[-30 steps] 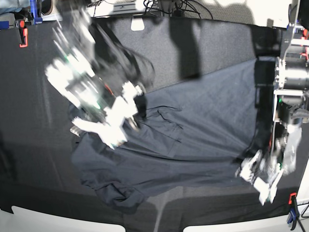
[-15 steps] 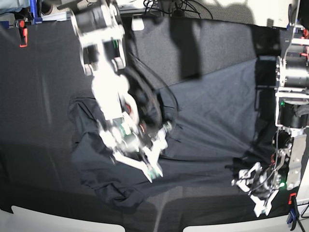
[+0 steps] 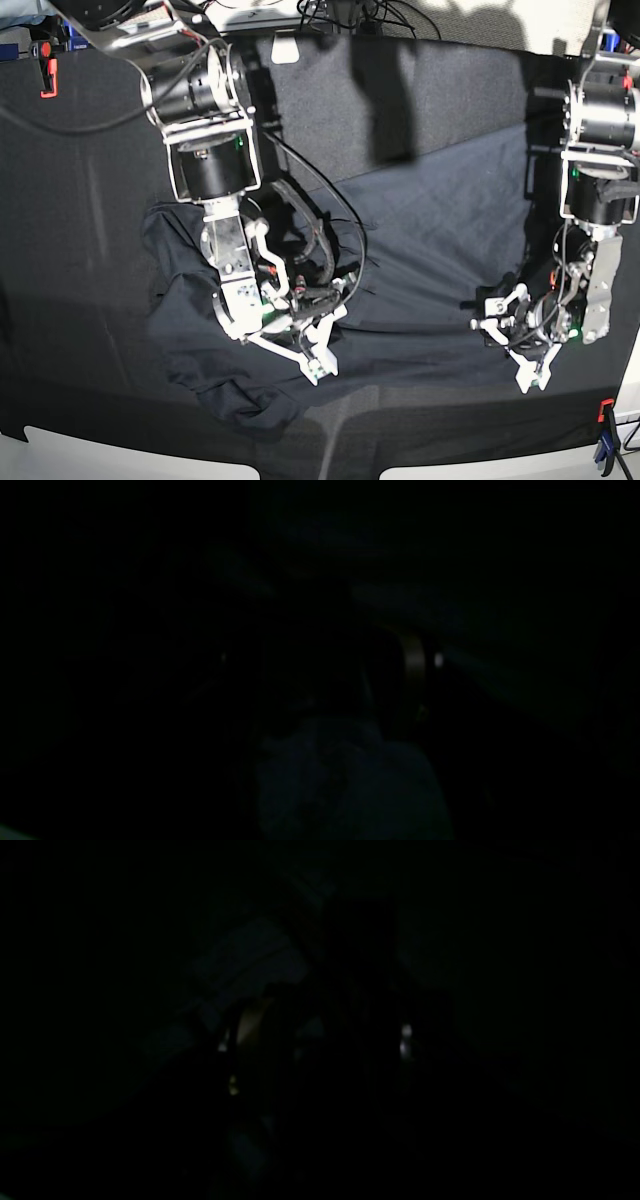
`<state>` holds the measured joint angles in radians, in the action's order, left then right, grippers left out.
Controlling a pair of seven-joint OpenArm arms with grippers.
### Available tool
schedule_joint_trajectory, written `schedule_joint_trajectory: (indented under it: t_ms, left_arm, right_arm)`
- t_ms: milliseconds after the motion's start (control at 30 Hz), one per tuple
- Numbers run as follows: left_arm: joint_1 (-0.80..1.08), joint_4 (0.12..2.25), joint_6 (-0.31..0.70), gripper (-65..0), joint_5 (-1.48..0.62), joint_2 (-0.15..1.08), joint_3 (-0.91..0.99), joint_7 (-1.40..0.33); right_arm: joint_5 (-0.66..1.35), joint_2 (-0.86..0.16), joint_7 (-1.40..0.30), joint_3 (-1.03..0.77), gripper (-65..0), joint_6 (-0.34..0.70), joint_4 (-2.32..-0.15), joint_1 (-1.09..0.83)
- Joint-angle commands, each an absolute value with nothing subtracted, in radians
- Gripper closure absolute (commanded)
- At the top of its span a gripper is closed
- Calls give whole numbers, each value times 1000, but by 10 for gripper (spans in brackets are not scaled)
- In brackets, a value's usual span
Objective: Layout the t-shirt on the table in an organized manner, then fold the t-shirt properly
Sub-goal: 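Lower the right gripper onto the bunched fabric and grasp it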
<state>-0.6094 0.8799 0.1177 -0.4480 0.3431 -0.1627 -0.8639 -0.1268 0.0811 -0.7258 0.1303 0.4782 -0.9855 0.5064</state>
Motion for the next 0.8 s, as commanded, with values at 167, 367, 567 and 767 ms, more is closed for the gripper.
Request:
schedule_joint_trajectory:
  t_ms: [167, 367, 567, 767]
  left_arm:
    - [-593, 899, 128, -333, -458, 350, -158, -852]
    - [-577, 899, 129, -333, -458, 350, -158, -852]
    - [-576, 899, 129, -333, -453, 350, -158, -852]
    - [-576, 899, 132, -333, -454, 350, -158, -851]
  right_arm:
    - [-122, 86, -703, 131, -204, 501, -1002, 524]
    - [-128, 86, -690, 131, 0, 501, -1001, 524]
    - [-126, 97, -701, 131, 0, 501, -1010, 541]
    - [-101, 118, -786, 131, 0, 502, -1133, 540]
